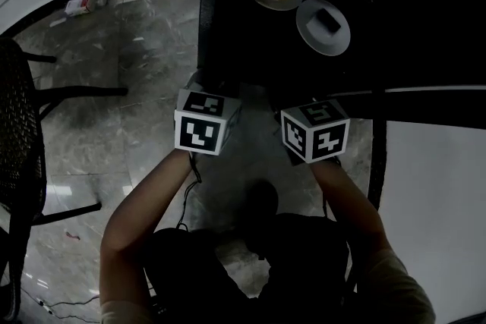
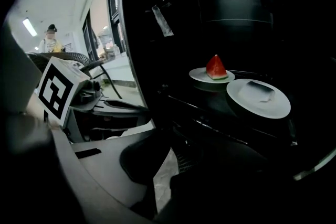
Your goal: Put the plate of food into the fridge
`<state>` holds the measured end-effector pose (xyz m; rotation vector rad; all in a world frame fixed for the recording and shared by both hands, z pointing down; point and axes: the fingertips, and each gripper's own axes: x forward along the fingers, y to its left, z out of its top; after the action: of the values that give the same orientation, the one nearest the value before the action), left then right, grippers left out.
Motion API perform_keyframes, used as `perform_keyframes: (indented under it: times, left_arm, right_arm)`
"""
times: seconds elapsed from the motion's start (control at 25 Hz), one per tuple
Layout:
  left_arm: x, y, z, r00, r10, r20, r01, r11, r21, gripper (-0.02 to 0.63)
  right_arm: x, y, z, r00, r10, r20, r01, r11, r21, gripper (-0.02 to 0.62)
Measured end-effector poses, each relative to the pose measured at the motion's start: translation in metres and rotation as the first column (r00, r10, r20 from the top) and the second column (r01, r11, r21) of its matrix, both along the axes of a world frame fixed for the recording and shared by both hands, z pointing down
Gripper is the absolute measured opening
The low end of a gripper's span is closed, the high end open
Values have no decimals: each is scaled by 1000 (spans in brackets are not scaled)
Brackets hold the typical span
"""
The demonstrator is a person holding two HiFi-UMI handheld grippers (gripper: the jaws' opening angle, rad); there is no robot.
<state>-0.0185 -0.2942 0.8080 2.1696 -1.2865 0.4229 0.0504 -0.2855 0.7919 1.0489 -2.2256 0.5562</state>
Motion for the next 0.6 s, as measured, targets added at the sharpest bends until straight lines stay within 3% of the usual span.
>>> perform_keyframes:
  times: [0.36, 0.6]
  left_arm:
    - [-20, 30, -21, 999, -28, 31, 29, 999, -40, 17]
    - [-27, 61, -50, 997, -53, 50, 58, 993, -99, 17]
  right_arm:
    - [-24, 28, -18, 997, -77, -1, 77, 995, -66, 29]
    - [-32, 54, -55, 1000, -24, 6, 24, 994, -109, 29]
